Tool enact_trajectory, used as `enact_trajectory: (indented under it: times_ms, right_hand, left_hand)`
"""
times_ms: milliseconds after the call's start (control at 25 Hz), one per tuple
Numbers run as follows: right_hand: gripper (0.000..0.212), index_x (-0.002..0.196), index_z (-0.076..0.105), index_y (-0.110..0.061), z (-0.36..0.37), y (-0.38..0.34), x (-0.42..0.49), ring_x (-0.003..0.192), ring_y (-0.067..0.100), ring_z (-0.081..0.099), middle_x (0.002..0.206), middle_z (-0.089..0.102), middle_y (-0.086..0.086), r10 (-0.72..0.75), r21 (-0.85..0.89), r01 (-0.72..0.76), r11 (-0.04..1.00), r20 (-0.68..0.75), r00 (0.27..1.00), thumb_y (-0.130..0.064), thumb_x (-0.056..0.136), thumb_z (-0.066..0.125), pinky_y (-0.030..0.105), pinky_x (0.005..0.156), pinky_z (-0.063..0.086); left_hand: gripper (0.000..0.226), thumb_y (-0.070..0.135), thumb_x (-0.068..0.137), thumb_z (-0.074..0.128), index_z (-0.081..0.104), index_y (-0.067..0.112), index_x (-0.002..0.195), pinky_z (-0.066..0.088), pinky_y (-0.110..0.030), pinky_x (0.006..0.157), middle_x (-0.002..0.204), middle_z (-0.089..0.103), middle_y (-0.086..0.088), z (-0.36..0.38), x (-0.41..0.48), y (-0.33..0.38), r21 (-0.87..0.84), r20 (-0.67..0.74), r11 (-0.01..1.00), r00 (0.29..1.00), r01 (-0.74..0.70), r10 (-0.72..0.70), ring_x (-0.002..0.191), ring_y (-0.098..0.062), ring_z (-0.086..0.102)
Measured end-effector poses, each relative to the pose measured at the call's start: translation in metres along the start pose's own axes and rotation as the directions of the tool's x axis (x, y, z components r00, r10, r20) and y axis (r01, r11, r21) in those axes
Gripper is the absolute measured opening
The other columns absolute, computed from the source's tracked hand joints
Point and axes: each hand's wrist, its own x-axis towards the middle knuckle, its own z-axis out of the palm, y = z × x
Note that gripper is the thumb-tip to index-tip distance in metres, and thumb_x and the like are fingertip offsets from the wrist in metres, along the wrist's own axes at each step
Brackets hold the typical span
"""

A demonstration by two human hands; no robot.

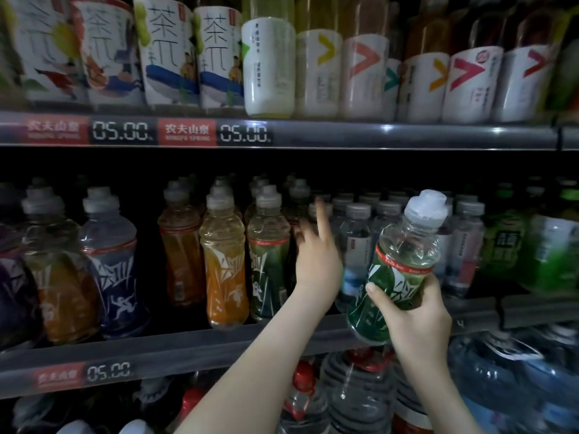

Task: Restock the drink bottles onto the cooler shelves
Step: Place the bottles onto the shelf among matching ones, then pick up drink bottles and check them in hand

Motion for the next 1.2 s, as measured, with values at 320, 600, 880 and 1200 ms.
enact_trajectory:
  times_ms: [320,600,880,1200]
  right_hand:
    - [0.06,0.121,0.053,-0.009,-0.005,-0.004,-0.009,0.096,0.002,0.064,0.108,0.067,-0.004,-0.115,0.153,0.117,0.981,-0.024,0.993,-0.034,0.071,0.074,0.022,0.087,0.051]
    - [0.062,0.133,0.042,-0.015,0.041,-0.018,-0.011,0.106,-0.006,0.057,0.12,0.059,-0.007,-0.117,0.269,0.074,0.96,0.146,0.982,-0.019,0.08,0.074,0.009,0.089,0.044]
    - [0.074,0.146,0.03,-0.014,0.099,-0.001,0.002,0.126,0.022,0.048,0.138,0.05,0.005,0.054,-0.085,-0.028,0.996,0.324,0.944,-0.029,0.086,0.07,0.032,0.101,0.04]
    - [0.093,0.152,-0.012,-0.019,0.116,-0.027,-0.032,0.147,0.02,0.004,0.161,0.002,0.006,-0.015,-0.352,0.109,0.93,0.258,0.966,-0.036,0.092,0.058,0.038,0.119,0.014]
  left_hand:
    - [0.066,0.013,0.076,0.078,0.043,0.014,0.133,0.038,-0.015,0.101,0.128,0.047,-0.002,-0.035,-0.072,-0.005,-0.371,-0.298,0.896,0.945,-0.246,0.136,0.118,-0.008,0.045]
    - [0.07,0.014,0.07,0.078,0.047,0.022,0.132,0.048,-0.01,0.08,0.11,0.064,0.014,-0.136,-0.096,-0.042,-0.648,-0.317,0.744,0.946,-0.163,-0.07,0.098,0.002,0.063]
    - [0.062,0.015,0.073,0.078,0.052,0.024,0.128,0.051,-0.017,0.073,0.105,0.069,0.006,-0.195,-0.088,-0.095,-0.654,-0.286,0.75,0.95,-0.096,-0.128,0.093,-0.01,0.067]
    - [0.065,0.013,0.078,0.075,0.049,0.041,0.13,0.055,-0.034,0.081,0.105,0.069,0.007,-0.23,-0.096,-0.144,-0.639,-0.24,0.766,0.964,-0.067,-0.116,0.095,-0.013,0.066]
